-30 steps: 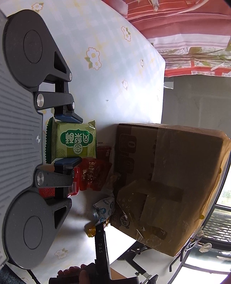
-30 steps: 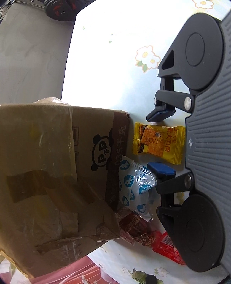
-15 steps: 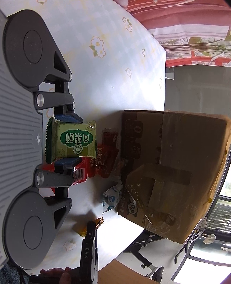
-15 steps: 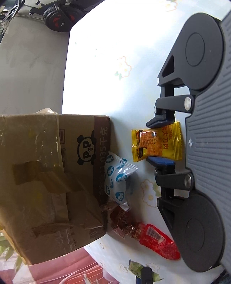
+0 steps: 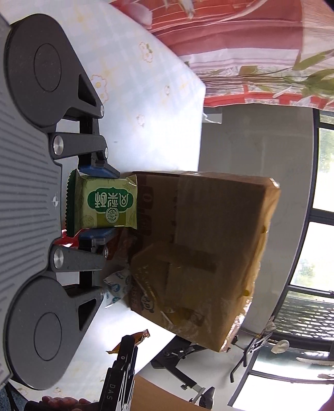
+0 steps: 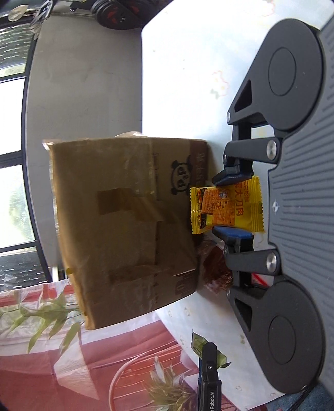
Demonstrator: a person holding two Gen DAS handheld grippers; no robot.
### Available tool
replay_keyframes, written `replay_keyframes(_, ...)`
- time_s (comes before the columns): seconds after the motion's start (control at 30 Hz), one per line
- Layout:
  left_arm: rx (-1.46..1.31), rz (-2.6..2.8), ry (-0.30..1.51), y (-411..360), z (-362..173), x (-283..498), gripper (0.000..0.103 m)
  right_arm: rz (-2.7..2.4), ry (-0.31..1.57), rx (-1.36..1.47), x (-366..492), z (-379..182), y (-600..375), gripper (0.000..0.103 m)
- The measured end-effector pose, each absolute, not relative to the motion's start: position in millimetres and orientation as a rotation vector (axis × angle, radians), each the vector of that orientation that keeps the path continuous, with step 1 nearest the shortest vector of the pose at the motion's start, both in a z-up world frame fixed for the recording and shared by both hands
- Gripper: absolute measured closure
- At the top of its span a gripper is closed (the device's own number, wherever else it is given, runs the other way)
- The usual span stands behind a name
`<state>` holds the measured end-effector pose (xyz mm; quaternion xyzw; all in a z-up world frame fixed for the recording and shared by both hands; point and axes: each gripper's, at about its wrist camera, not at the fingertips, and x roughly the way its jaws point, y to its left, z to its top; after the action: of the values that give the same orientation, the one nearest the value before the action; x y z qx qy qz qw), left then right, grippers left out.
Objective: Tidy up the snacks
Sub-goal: 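Lift both held snacks over the box and open both tools to drop them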
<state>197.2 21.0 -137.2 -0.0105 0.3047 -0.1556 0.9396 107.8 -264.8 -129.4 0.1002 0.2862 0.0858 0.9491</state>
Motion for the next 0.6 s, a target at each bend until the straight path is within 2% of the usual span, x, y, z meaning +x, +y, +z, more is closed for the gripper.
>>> replay_keyframes(0.3, -0.007, -0.347, 0.452, 8.4, -65.5, 225.7, 0.061, 0.210, 0.400, 0.156, 128.4, -56.2, -266.0, 0.067)
replay_keyframes(0.6, -0.015, -0.392, 0.374, -24.9, -13.5, 281.0, 0.061, 0.217, 0.387, 0.111, 188.8, -6.1, -265.1, 0.067)
